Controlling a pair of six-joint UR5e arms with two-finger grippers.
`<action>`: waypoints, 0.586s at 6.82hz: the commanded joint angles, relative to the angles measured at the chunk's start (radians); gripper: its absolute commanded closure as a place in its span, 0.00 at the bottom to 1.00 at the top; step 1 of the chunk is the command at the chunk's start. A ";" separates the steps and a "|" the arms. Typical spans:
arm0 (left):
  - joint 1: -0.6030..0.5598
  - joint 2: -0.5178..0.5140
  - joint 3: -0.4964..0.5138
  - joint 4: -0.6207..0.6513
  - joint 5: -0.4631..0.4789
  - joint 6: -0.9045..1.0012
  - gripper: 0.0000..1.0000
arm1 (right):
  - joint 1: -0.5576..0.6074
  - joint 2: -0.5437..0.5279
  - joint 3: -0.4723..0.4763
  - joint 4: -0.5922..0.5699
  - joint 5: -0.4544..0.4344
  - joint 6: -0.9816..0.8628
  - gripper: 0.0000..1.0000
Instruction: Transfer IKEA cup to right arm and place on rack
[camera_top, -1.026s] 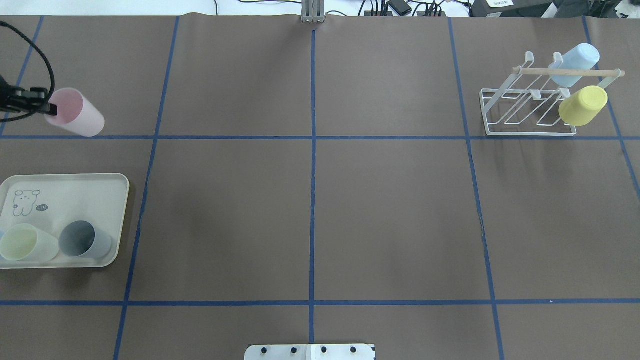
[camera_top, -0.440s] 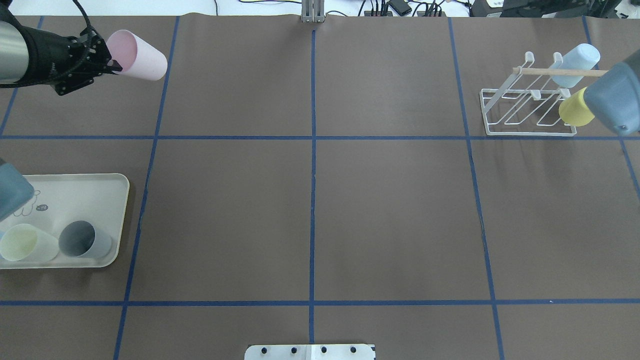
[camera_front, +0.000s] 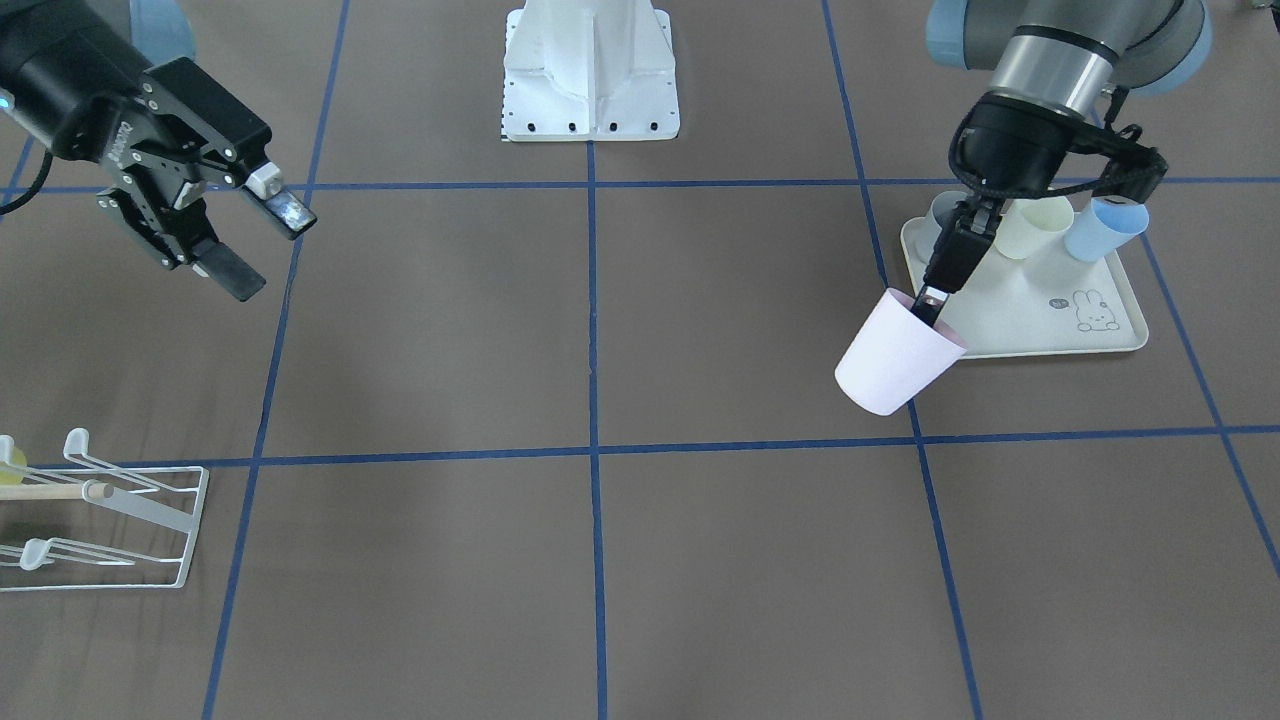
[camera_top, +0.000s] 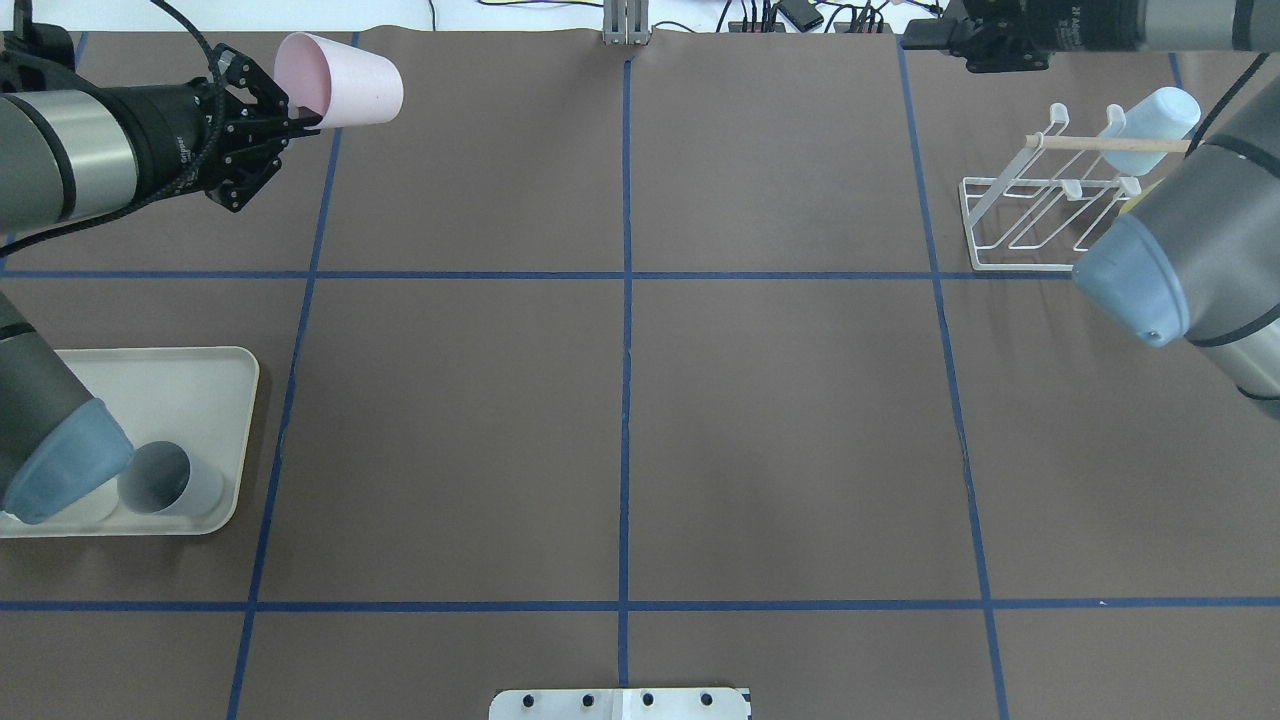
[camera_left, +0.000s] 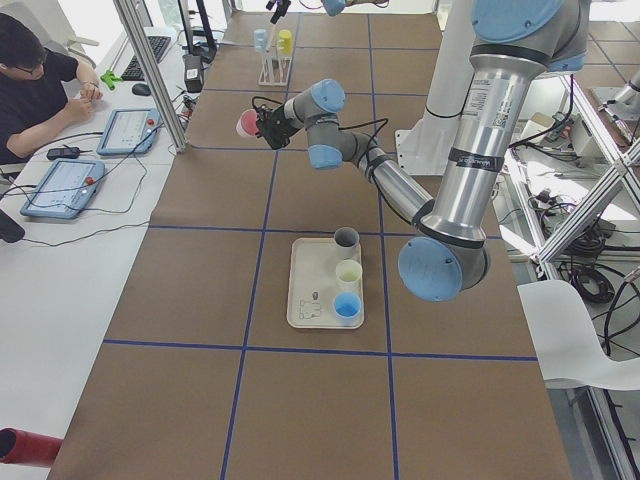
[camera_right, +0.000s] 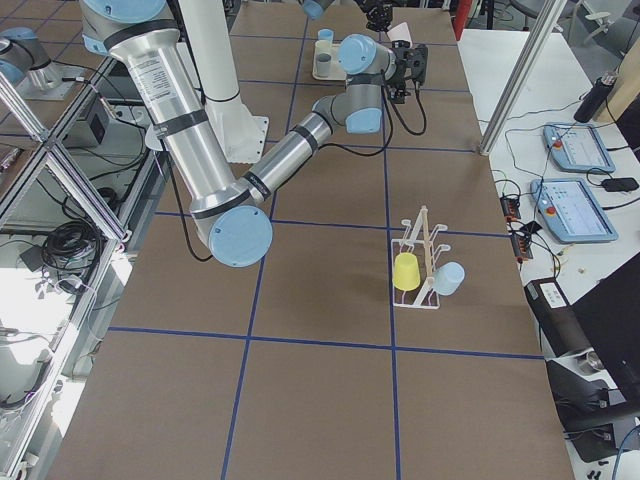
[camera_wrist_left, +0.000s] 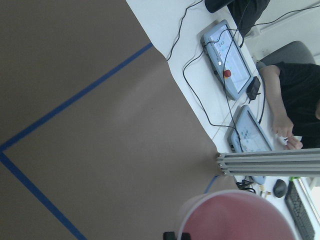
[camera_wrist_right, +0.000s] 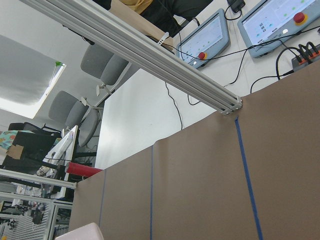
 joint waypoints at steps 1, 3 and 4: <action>0.093 -0.035 -0.003 -0.169 0.140 -0.284 1.00 | -0.093 0.000 0.000 0.126 -0.121 0.157 0.00; 0.203 -0.140 -0.003 -0.198 0.256 -0.435 1.00 | -0.185 0.000 -0.001 0.218 -0.238 0.220 0.00; 0.266 -0.154 0.003 -0.219 0.330 -0.469 1.00 | -0.238 0.000 -0.003 0.270 -0.319 0.261 0.00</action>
